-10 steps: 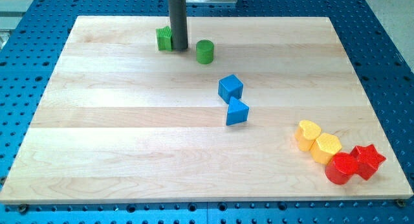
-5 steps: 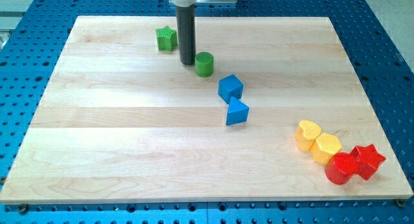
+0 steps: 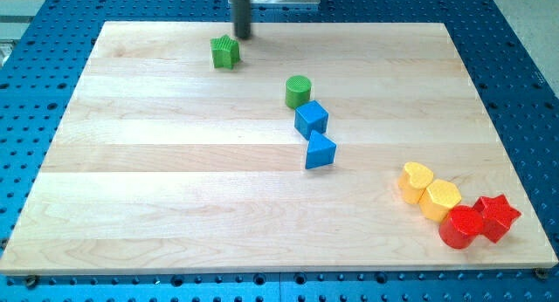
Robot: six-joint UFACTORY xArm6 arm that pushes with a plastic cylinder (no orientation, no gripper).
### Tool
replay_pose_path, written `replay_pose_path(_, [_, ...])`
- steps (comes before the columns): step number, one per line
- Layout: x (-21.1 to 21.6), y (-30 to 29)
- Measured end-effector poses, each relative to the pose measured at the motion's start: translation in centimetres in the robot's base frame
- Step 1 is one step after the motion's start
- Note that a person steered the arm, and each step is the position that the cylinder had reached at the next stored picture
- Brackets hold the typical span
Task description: Separate the green blocks
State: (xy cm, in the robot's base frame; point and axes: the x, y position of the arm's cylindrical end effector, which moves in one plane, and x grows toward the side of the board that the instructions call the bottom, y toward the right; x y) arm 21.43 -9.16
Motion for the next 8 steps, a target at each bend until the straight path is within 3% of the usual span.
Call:
replay_pose_path(2, [5.2, -2.7])
replay_pose_path(5, [6.7, 10.0])
replay_pose_path(7, [4.3, 0.4])
replay_pose_path(8, [7.7, 1.2])
